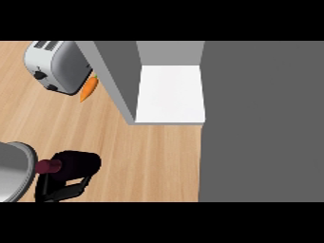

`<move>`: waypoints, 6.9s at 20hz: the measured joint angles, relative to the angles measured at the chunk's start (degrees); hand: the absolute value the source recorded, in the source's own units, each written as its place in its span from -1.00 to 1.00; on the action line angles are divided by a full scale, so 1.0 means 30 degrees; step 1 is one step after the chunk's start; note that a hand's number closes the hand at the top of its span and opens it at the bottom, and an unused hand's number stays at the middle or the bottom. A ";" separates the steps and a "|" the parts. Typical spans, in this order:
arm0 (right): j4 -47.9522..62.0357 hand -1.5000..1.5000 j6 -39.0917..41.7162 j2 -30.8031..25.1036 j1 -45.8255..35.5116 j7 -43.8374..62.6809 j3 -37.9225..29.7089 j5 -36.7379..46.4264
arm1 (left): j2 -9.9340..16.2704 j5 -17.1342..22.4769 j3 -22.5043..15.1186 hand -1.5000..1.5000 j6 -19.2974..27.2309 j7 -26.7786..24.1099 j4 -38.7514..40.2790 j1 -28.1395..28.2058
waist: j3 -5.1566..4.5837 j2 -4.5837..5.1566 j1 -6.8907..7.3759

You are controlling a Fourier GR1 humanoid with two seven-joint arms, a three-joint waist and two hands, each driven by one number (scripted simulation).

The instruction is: Pick up the wine, place it into the cabinet and close the cabinet

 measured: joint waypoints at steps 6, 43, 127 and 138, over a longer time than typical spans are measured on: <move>0.0151 -1.00 0.0091 0.0057 0.0111 -0.0128 0.0085 0.0154 | -0.0864 0.0314 -0.0771 1.00 -0.0100 0.0142 -0.2805 0.1856 | -0.0015 0.0014 0.0040; 0.1675 -1.00 0.0683 -0.0025 -0.0253 -0.1015 -0.0642 -0.0453 | -0.3281 0.4119 -1.1019 1.00 1.0961 1.4320 -2.3869 0.2997 | -0.0319 0.0267 -0.0243; 0.3371 -1.00 0.1447 -0.0270 -0.1123 -0.1902 -0.0858 -0.0935 | -0.3293 1.8317 -1.4236 1.00 1.1334 0.3785 0.4301 -1.3984 | -0.0345 0.0576 -0.1208; 0.3331 -1.00 0.1344 -0.0208 -0.0988 -0.2150 -0.0799 -0.0304 | -0.3327 1.7802 -1.4142 -1.00 1.0879 0.1922 0.4174 -1.4074 | -0.0541 0.0741 -0.1032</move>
